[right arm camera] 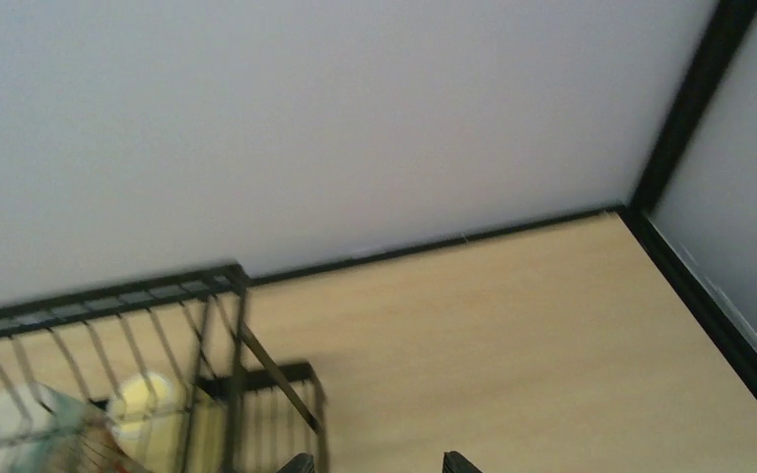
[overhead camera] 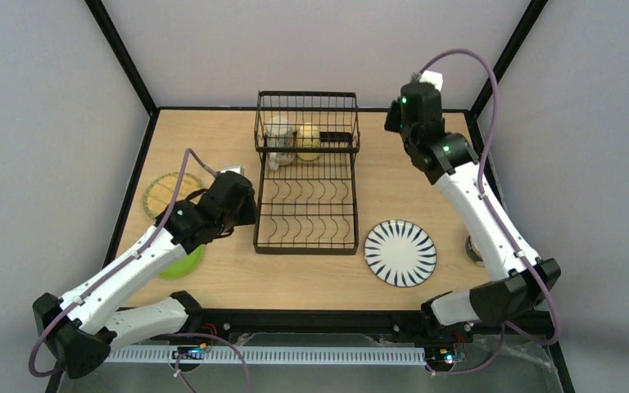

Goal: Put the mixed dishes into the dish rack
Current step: Move the dish rack to the center of the board, then grab the bowl at the center of the board.

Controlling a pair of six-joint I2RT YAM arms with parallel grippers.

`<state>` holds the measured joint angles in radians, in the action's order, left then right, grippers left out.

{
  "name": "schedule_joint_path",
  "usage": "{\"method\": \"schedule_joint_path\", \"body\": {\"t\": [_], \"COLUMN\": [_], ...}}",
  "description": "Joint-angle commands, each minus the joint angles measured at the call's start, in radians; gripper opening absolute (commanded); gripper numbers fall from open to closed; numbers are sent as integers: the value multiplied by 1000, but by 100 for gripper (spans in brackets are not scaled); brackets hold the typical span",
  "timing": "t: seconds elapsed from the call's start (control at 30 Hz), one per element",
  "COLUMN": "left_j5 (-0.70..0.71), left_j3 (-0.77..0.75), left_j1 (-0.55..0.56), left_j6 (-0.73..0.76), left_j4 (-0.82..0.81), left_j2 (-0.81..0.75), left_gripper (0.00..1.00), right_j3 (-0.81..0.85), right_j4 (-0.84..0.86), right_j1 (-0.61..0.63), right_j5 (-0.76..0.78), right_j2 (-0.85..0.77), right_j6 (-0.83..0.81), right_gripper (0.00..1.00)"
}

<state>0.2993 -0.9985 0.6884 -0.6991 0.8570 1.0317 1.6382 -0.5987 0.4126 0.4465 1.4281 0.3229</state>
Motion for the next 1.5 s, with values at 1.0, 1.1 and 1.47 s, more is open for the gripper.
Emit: {"method": "schedule_joint_path", "body": {"t": [1.0,1.1,1.47], "left_j5": [-223,-231,-256], "left_j3": [99,98,82], "left_j1": [177,177,177], "left_j6": [158,167,194], "left_j4": [-241,-254,-281], "left_j2": [38,54,110], "left_gripper": [99,99,99], "right_j3": [-677,-715,-772], "right_j4": [-412,-353,-233], "right_j1": [-279,-370,-529], "right_j5": [158,115,94], "right_j2": [-464,-471,-418], "right_j6": [610,558,488], "right_gripper": [71,71,71]}}
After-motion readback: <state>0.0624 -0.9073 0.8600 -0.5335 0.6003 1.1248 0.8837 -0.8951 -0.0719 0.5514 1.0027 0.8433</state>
